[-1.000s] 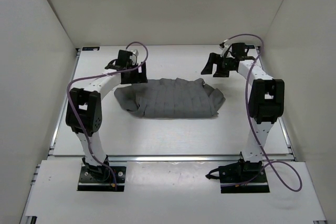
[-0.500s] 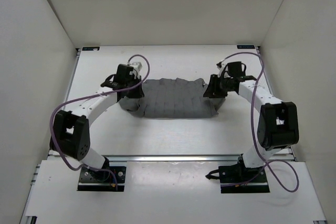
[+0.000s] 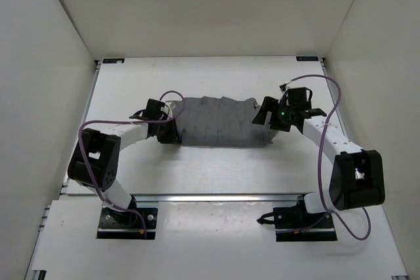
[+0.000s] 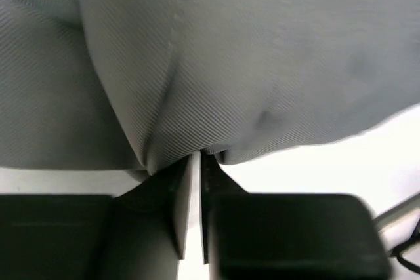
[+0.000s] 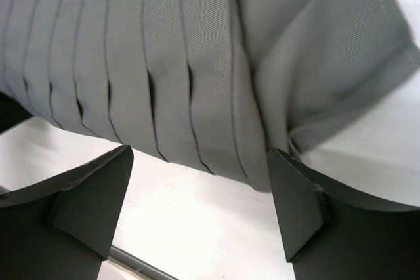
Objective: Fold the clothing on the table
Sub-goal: Fold the skirt
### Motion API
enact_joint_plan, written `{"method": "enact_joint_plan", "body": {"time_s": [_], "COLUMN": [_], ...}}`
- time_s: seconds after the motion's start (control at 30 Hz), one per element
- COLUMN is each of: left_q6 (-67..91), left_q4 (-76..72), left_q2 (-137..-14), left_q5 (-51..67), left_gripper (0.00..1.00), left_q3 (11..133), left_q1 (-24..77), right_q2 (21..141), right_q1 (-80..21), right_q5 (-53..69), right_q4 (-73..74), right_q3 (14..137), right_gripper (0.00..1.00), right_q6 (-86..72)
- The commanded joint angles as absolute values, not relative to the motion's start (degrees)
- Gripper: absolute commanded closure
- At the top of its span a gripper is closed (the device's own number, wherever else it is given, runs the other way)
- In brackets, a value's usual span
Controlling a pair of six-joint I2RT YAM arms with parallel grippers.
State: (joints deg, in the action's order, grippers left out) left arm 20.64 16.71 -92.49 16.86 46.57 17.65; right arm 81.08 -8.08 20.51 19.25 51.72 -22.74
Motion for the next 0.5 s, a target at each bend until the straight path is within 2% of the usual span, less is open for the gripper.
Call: {"method": "enact_joint_plan", "body": {"time_s": [0.0,0.1,0.2,0.27,0.33,0.43,0.47], "left_q6": [20.7,21.7,22.3,21.9,21.2,19.8,19.1], "left_q4": [15.6,16.5,18.1,19.3,19.7,20.9,20.7], "left_q2": [-90.8,-88.1,-84.6,-83.3,-82.5,-83.6,-83.9], "left_q5": [22.0,24.6,27.0,27.0,24.9,22.6,22.0], "left_gripper": [0.76,0.67,0.57,0.38,0.27,0.25,0.27], "left_q3": [51.8,54.4,56.2,57.0,56.8,57.7,57.6], "left_q1": [17.1,15.8,13.9,12.9,12.0,12.7,13.3], "right_q2": [77.9,77.9,79.7,81.2,83.6,85.8,86.2], "right_q1": [-6.6,-4.4,-2.5,-2.2,-1.6,-1.1,-0.9], "right_q5": [14.2,12.6,11.9,11.5,12.3,15.2,16.1], "right_q4": [23.0,24.3,25.4,25.4,24.7,21.0,19.0], "right_q3": [51.6,49.9,49.6,49.5,49.1,48.2,47.7], "right_gripper": [0.18,0.12,0.11,0.1,0.1,0.08,0.08], "right_q6": [-23.4,-23.1,-22.6,-22.4,-22.8,-23.0,-23.5]}}
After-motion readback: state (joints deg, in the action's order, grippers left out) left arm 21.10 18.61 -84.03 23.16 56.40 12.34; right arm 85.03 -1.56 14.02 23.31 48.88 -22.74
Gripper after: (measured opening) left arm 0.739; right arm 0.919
